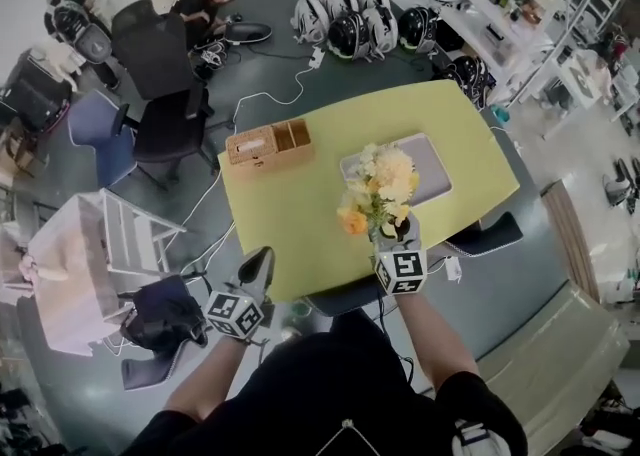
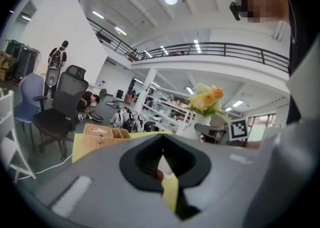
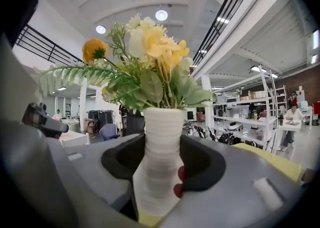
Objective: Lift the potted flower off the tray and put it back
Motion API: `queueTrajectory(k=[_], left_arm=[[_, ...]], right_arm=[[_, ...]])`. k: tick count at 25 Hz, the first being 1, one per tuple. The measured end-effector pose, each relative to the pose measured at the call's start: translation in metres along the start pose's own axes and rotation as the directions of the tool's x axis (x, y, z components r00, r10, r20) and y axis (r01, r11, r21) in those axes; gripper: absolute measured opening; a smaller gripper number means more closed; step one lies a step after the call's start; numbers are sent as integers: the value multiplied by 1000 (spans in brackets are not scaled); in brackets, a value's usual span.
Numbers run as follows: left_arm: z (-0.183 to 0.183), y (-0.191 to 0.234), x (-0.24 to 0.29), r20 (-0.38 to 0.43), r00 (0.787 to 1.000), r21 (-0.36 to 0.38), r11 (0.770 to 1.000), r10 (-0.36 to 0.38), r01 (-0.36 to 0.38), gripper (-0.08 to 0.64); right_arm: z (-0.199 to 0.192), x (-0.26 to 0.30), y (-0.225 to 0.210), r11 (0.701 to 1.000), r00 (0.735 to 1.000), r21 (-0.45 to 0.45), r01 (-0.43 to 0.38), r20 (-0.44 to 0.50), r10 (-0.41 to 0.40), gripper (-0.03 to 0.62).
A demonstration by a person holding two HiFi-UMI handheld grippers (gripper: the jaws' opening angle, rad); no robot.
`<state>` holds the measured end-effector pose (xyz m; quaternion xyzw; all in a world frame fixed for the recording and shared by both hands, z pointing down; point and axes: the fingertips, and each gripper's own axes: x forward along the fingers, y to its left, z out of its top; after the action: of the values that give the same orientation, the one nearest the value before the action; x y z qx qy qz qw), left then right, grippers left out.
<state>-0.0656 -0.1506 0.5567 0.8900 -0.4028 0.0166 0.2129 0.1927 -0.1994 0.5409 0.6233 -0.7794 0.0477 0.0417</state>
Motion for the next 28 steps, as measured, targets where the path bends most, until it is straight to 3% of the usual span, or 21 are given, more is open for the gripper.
queueTrajectory(k=[4, 12, 22, 28], left_arm=[[10, -1, -40, 31, 999, 42, 999, -33, 31, 8], [15, 14, -123, 70, 997, 48, 998, -31, 27, 8], [15, 26, -208, 116, 993, 38, 999, -25, 21, 8], [18, 36, -230, 137, 990, 37, 999, -12, 7, 8]], right_arm=[[16, -34, 66, 999, 998, -2, -54, 14, 54, 222], [30, -83, 178, 989, 989, -14, -147, 10, 147, 222], [31, -120, 278, 973, 973, -21, -232, 3, 232, 222], [32, -127, 307, 967, 967, -30, -253, 4, 253, 222]])
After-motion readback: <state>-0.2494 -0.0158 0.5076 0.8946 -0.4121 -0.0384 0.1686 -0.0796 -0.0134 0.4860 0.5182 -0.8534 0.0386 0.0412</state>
